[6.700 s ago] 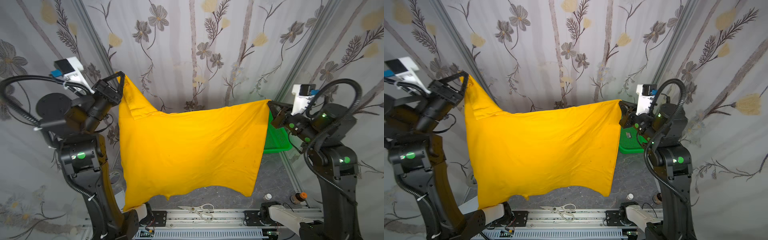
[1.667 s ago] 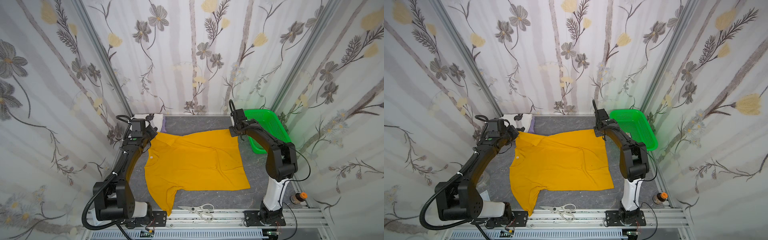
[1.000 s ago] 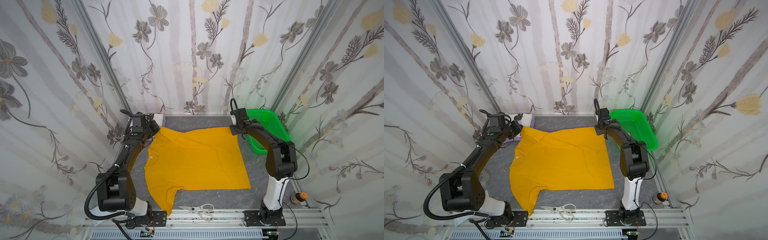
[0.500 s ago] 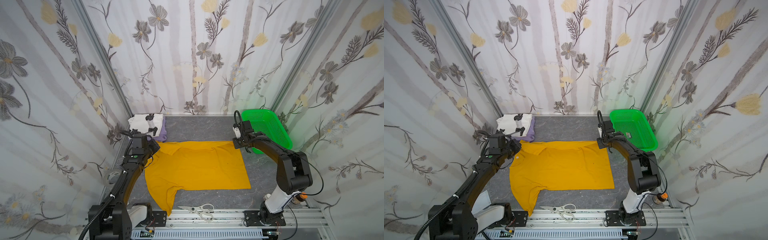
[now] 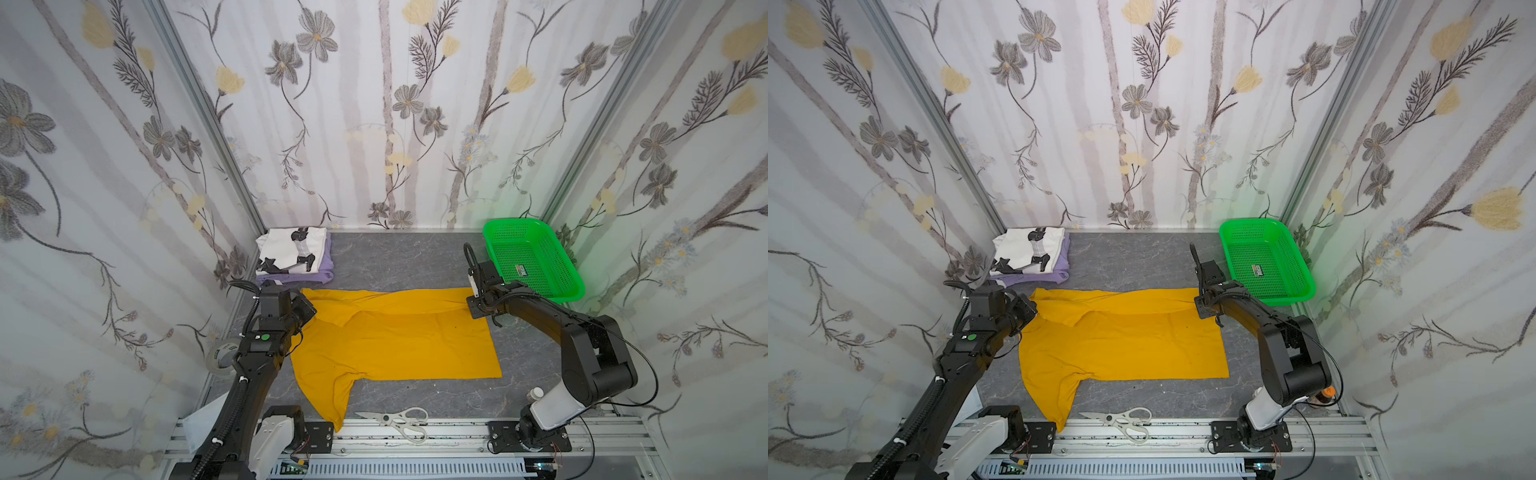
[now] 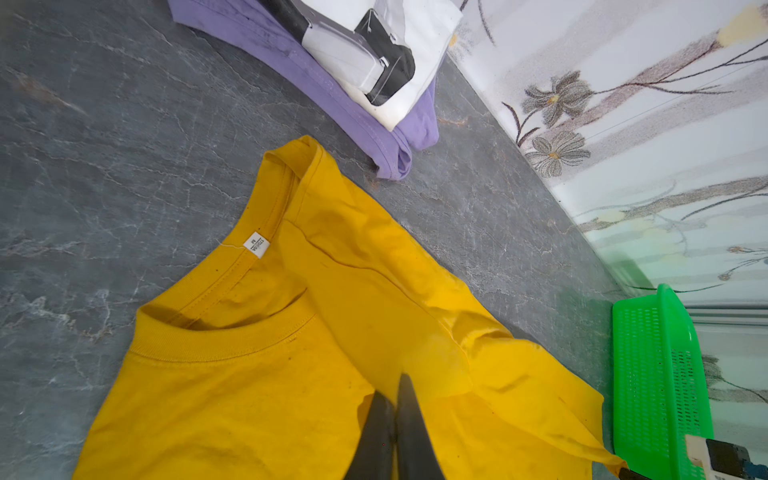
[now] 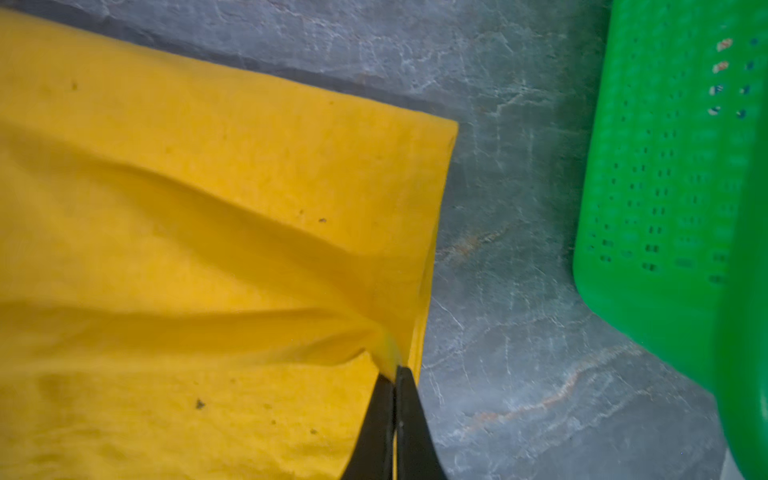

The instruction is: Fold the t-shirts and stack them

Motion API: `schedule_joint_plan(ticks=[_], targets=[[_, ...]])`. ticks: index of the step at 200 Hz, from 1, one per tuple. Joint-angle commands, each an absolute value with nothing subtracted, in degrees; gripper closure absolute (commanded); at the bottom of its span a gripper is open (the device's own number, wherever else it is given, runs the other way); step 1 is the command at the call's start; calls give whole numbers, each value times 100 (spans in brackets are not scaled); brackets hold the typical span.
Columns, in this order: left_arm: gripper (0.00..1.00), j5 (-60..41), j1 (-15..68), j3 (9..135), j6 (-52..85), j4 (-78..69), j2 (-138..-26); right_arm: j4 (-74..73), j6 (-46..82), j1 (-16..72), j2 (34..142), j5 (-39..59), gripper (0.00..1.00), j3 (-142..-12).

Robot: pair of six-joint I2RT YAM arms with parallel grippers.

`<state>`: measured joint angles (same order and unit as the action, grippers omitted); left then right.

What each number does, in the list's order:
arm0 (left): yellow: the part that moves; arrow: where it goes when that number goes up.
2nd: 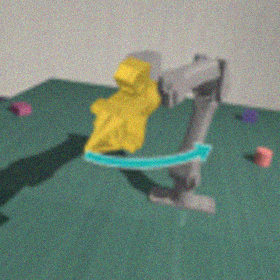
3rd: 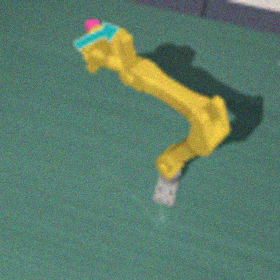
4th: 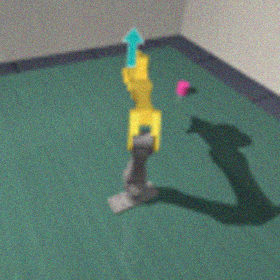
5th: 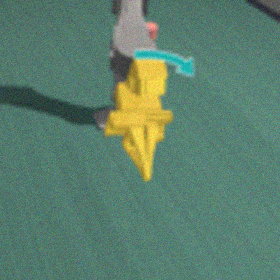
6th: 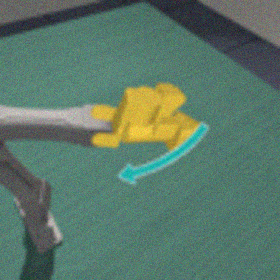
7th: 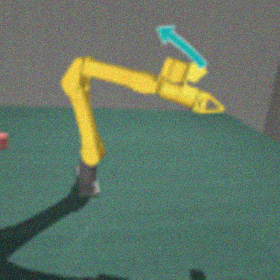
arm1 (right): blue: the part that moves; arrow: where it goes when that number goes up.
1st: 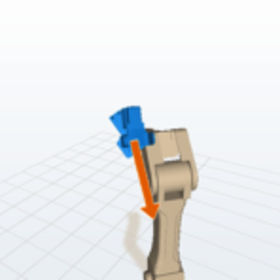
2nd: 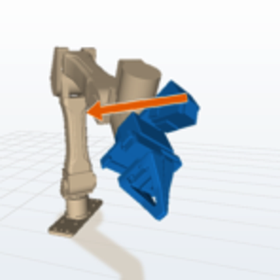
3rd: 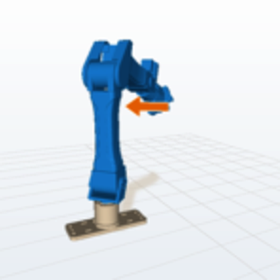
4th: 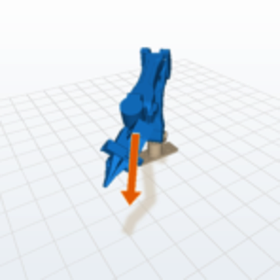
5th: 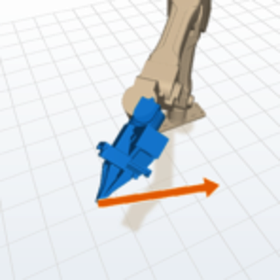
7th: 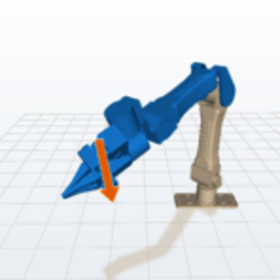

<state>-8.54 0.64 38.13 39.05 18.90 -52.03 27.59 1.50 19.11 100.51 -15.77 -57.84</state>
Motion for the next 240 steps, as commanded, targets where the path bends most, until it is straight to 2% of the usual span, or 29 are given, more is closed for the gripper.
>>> schedule_joint_plan(ticks=[1,114,116,120,123,125,131,133,143,147,157,160,200,240], targets=[[100,-775,61,3860,3933,2184,-5005,2777,404,1907,9804,-2163,100,-5712],[100,-1025,62,3439,3910,2499,-4529,2782,557,2268,9374,-2308,100,-5264],[100,-1045,62,3439,3917,2508,-4520,2796,592,2265,9362,-2326,95,-5269],[100,-1088,67,3448,3920,2525,-4511,2838,670,2265,9337,-2390,79,-5285],[100,-1132,62,3459,3916,2531,-4502,2877,743,2257,9316,-2465,61,-5301],[96,-1162,62,3462,3908,2531,-4496,2906,781,2258,9294,-2493,51,-5311],[80,-1245,62,3494,3894,2546,-4475,2962,842,2259,9200,-2511,8,-5326],[75,-1258,62,3508,3894,2559,-4463,2982,861,2257,9184,-2502,2,-5337],[56,-1262,62,3622,3868,2661,-4394,3046,892,2259,8812,-2439,0,-5384],[44,-1189,62,3684,3867,2749,-4351,3050,880,2252,8689,-2394,0,-5408],[6,-981,62,3824,3859,2944,-4222,2997,828,2258,8409,-2224,0,-5461],[1,-939,55,3853,3832,2965,-4188,2977,807,2251,8349,-2183,0,-5485],[0,-1222,-17,4239,3569,2961,-4575,2999,773,2267,8470,-1334,0,-5897],[0,-1700,-26,4507,3496,2535,-5490,2168,1175,2323,9351,247,0,-5835]])
